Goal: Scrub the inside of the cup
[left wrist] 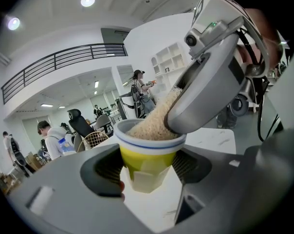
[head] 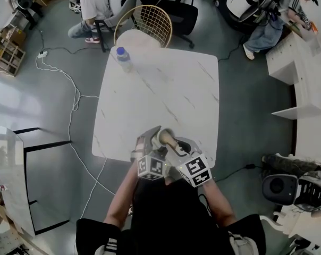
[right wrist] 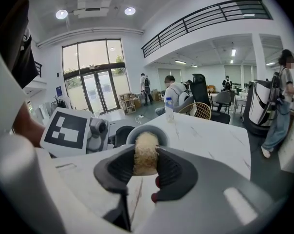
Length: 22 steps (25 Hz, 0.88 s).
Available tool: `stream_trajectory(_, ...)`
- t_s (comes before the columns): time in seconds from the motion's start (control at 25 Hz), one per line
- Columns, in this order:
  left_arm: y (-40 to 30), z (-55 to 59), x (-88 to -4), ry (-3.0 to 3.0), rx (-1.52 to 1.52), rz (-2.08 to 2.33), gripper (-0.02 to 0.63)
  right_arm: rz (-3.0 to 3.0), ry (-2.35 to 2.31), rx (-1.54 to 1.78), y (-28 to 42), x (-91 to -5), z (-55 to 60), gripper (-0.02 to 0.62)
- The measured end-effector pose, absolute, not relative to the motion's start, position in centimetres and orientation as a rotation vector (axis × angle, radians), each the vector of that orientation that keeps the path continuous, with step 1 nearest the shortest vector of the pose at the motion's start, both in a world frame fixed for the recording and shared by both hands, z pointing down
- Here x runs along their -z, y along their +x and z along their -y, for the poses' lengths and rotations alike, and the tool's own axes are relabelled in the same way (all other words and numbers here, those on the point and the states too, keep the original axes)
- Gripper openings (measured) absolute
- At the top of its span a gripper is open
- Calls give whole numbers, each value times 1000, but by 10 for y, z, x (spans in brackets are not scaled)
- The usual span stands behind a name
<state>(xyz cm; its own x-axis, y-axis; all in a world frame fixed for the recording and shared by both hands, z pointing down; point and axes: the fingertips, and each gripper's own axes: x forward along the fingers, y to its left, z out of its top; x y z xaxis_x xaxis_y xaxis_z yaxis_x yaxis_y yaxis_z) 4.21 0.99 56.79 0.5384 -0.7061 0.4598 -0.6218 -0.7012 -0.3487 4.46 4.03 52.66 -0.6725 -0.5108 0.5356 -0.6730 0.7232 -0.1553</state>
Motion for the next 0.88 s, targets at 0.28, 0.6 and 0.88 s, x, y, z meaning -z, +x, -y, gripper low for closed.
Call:
stream_trajectory(0.28, 45, -15, -565, -2629, 861, -1133, 308, 2445, 899, -495, 54, -528, -43, 107)
stream_trajectory(0.6, 48, -20, -564, -2629, 869, -1106, 308, 2429, 917, -487, 57, -526, -46, 109)
stream_trajectory(0.88, 46, -19, -563, -2616, 868, -1099, 308, 2444, 910, -473, 51, -521, -47, 107)
